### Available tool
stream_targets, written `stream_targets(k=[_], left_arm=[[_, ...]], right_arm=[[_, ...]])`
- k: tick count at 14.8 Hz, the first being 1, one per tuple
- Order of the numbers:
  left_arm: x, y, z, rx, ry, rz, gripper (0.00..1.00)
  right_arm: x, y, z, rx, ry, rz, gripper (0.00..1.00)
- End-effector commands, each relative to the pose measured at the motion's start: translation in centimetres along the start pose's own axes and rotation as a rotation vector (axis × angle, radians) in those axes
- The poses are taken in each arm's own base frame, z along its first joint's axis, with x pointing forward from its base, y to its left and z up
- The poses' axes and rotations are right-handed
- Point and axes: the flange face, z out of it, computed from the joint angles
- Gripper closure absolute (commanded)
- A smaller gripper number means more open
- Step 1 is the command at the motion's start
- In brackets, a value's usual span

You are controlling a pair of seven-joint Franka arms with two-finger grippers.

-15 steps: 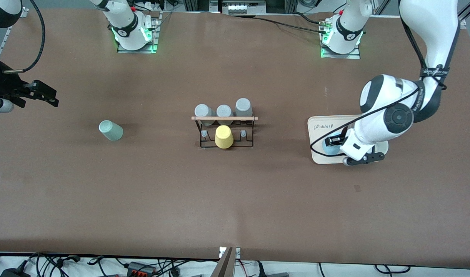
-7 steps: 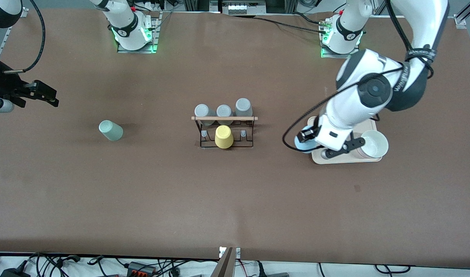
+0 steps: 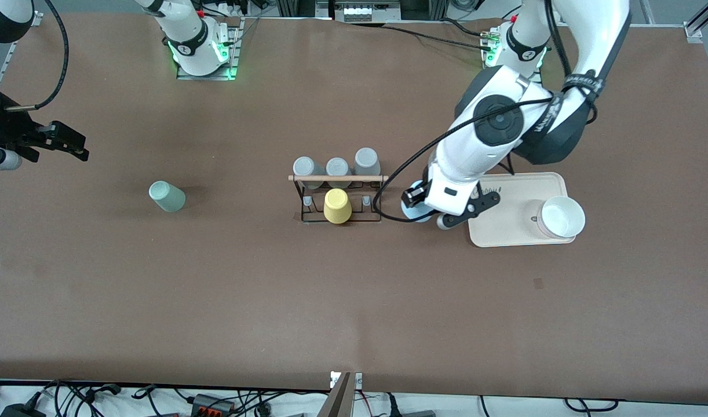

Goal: Hang scattered cups on rack with three cups
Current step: 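Carry the light blue cup with the left gripper to the rack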

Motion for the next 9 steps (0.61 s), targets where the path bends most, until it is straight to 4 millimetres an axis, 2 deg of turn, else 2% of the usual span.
stream_targets(k=[1, 3, 5, 9], left_arm=[[-1.4, 3.0, 0.9, -0.012, -0.031, -0.041, 0.50], [-2.6, 4.3, 1.3, -0.017, -0.036, -0.050, 0.50], [-3.8, 5.4, 2.6, -0.009, -0.043, -0.052, 0.50], [-5.7, 6.3, 4.9, 0.019, -0.059, -0.053, 0.50]], right_arm=[[0.3, 0.0, 0.2, 0.025, 0.006, 0.000, 0.00], [0.3, 0.2, -0.2, 0.025, 0.011, 0.003, 0.00], [0.4, 0.3, -0.1, 0.023, 0.006, 0.004, 0.00], [0.4, 0.4, 0.0, 0.024, 0.003, -0.007, 0.00]])
